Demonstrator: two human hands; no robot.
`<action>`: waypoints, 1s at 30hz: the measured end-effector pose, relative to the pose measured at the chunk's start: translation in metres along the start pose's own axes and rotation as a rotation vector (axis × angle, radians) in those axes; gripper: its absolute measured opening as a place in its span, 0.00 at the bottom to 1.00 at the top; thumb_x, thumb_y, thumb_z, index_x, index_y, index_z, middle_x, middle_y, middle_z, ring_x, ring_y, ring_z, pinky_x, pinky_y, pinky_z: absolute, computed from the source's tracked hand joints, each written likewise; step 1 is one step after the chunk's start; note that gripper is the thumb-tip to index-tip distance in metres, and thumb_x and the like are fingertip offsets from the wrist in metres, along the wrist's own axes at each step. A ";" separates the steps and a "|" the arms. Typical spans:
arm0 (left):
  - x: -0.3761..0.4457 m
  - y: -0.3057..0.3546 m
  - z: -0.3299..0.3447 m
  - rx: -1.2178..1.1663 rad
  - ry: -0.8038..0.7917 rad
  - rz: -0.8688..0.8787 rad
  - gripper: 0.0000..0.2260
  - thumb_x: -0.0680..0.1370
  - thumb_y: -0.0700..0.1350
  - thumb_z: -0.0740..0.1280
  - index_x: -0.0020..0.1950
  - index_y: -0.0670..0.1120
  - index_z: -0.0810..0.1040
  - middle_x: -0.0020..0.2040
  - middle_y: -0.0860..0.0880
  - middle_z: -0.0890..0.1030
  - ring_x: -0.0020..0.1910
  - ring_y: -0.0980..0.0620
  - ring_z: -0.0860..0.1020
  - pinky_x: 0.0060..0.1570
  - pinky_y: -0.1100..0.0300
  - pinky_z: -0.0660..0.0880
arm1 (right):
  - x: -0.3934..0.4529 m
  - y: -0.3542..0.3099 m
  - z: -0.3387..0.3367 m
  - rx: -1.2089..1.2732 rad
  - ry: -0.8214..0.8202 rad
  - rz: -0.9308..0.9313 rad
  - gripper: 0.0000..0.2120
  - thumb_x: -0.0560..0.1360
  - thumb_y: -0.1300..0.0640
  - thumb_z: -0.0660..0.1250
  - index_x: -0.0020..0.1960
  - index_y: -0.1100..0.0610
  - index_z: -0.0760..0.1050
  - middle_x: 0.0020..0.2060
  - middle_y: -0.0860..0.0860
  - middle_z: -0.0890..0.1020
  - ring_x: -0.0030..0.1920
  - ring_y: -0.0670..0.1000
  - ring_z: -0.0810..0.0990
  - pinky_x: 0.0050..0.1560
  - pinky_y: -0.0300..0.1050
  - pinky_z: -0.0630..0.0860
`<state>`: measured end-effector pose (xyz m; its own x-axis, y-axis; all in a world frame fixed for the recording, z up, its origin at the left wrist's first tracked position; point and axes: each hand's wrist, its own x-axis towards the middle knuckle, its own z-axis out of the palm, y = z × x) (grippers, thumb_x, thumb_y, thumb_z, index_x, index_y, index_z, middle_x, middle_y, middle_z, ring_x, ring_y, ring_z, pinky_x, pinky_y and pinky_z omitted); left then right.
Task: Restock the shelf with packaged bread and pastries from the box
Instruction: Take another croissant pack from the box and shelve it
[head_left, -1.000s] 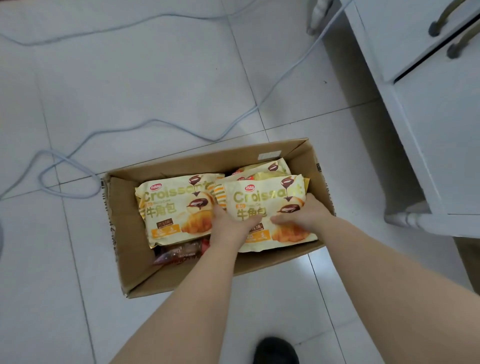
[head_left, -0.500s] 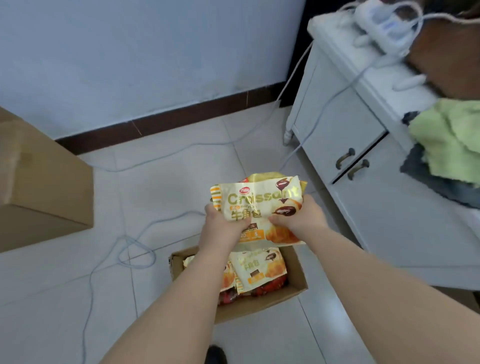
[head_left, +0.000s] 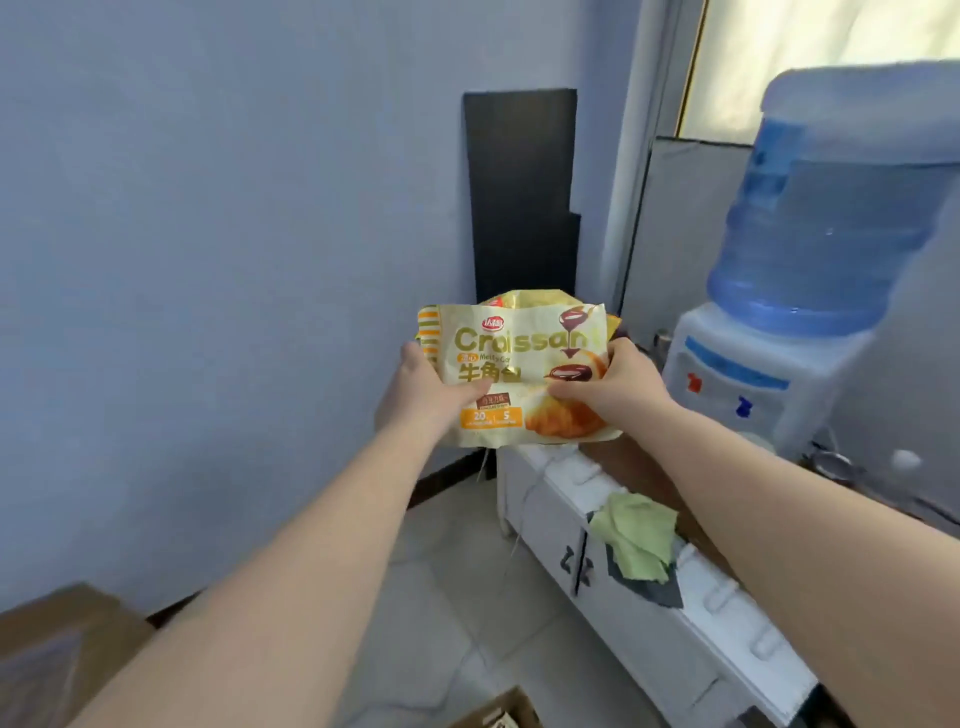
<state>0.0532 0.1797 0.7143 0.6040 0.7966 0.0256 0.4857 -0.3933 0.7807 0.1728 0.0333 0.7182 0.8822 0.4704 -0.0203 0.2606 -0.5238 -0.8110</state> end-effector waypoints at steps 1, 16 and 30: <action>-0.001 0.024 -0.011 -0.008 0.005 0.045 0.31 0.70 0.56 0.73 0.65 0.44 0.63 0.63 0.47 0.74 0.60 0.44 0.75 0.55 0.50 0.75 | -0.004 -0.015 -0.021 0.002 0.050 -0.011 0.31 0.68 0.46 0.75 0.63 0.57 0.66 0.50 0.49 0.73 0.49 0.49 0.73 0.46 0.44 0.70; -0.100 0.236 -0.042 -0.276 -0.275 0.674 0.33 0.71 0.54 0.72 0.68 0.42 0.62 0.64 0.45 0.73 0.62 0.45 0.74 0.51 0.55 0.70 | -0.153 -0.080 -0.214 0.260 0.765 0.015 0.29 0.64 0.50 0.79 0.59 0.58 0.72 0.51 0.50 0.79 0.52 0.51 0.78 0.52 0.46 0.76; -0.316 0.333 0.027 -0.483 -0.868 1.021 0.28 0.71 0.52 0.74 0.63 0.42 0.65 0.61 0.47 0.75 0.60 0.44 0.76 0.57 0.50 0.74 | -0.394 -0.034 -0.326 0.053 1.329 0.279 0.33 0.65 0.48 0.77 0.63 0.57 0.66 0.56 0.51 0.75 0.54 0.51 0.76 0.53 0.47 0.76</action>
<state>0.0418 -0.2153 0.9495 0.8274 -0.3352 0.4507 -0.5444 -0.2809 0.7904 -0.0562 -0.3659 0.9442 0.6194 -0.6959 0.3633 0.0236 -0.4461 -0.8947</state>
